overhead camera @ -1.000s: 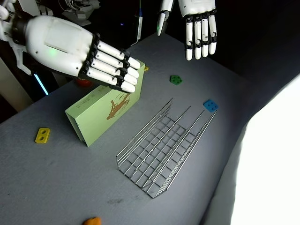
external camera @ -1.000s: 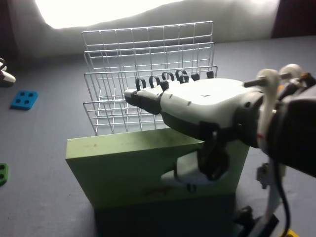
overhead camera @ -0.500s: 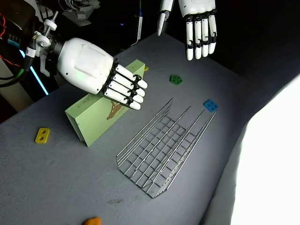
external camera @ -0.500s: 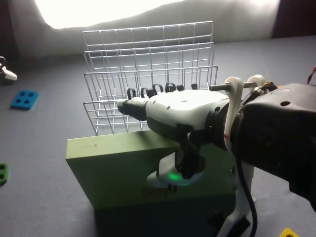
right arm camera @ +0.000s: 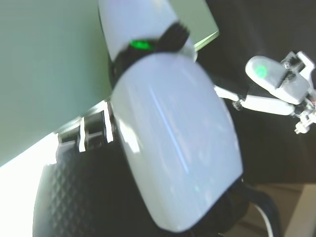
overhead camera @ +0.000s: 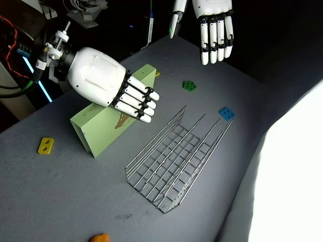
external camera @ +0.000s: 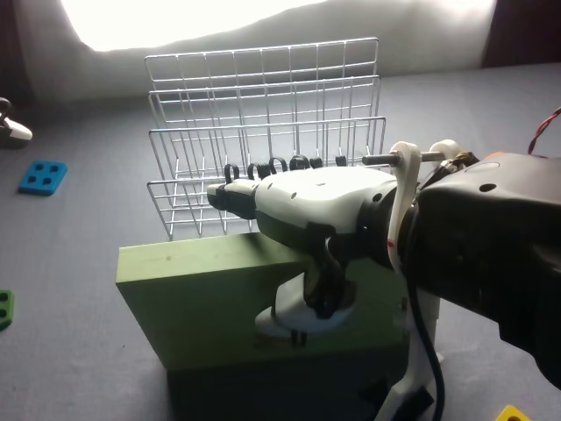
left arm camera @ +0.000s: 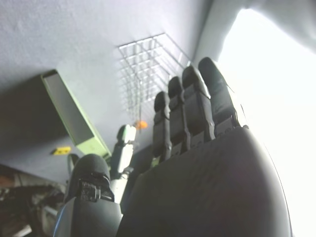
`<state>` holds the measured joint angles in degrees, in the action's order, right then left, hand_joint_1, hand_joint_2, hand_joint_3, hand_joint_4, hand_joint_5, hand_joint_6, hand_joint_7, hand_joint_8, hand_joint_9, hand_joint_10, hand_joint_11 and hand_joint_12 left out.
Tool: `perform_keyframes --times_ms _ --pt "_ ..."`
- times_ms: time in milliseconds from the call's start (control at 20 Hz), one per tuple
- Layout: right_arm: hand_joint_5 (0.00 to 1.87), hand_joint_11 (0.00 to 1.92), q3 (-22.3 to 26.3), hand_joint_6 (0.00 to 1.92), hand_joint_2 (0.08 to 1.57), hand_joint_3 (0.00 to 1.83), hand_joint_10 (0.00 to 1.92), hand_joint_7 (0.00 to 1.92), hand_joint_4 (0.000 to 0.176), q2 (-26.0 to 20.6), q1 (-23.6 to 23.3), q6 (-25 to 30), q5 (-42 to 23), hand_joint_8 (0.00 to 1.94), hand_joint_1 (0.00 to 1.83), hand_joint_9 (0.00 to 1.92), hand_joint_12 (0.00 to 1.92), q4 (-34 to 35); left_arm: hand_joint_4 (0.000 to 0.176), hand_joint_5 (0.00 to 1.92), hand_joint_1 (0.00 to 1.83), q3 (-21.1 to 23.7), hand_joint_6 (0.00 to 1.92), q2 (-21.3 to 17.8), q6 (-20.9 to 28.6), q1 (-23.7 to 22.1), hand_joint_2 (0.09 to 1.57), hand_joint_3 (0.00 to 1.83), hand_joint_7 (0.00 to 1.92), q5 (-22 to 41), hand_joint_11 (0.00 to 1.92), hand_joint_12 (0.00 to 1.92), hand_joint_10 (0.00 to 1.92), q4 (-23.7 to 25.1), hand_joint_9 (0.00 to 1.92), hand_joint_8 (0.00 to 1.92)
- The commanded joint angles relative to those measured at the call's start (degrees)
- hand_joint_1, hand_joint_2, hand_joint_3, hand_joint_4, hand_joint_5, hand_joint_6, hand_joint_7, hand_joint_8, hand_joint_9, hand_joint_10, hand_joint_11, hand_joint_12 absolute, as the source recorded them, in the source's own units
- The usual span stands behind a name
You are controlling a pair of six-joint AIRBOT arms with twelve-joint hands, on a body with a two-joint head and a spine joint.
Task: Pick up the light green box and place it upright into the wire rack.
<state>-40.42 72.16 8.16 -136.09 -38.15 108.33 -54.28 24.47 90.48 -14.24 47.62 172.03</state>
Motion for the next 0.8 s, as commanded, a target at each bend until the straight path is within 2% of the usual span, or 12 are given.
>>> perform_keyframes --times_ms 0,50,100,750 --pt "0.08 0.0 0.1 0.01 1.03 0.01 0.0 0.08 0.0 -0.1 -0.2 0.4 1.7 0.0 1.16 0.02 0.13 -2.9 0.02 0.18 0.0 0.1 0.0 -0.1 0.0 -0.9 1.21 0.0 0.26 -5.0 0.0 0.56 0.0 0.5 0.23 0.0" --pt "0.1 0.0 0.0 0.01 1.02 0.0 0.01 0.09 0.0 -0.1 -0.2 0.4 1.7 0.0 1.19 0.04 0.23 -2.9 0.029 0.17 0.0 0.1 0.0 -0.1 0.0 -1.0 1.2 0.0 0.26 -5.0 0.0 0.56 0.0 0.5 0.24 0.0" --pt "0.11 0.0 -0.1 0.01 1.02 0.0 0.01 0.1 0.0 -0.2 -0.2 0.4 1.8 0.0 1.19 0.05 0.27 -2.9 0.031 0.17 0.0 0.1 0.0 -0.1 0.0 -1.0 1.2 0.0 0.26 -5.0 0.0 0.56 0.0 0.5 0.24 0.0" --pt "0.1 0.0 -0.6 0.0 1.05 0.01 0.01 0.1 0.0 -0.5 -0.3 0.3 1.9 0.0 1.15 0.05 0.29 -2.9 0.03 0.16 0.0 0.5 0.0 -0.1 0.0 -1.2 1.21 0.0 0.26 -5.0 0.0 0.49 0.0 0.5 0.23 0.0"
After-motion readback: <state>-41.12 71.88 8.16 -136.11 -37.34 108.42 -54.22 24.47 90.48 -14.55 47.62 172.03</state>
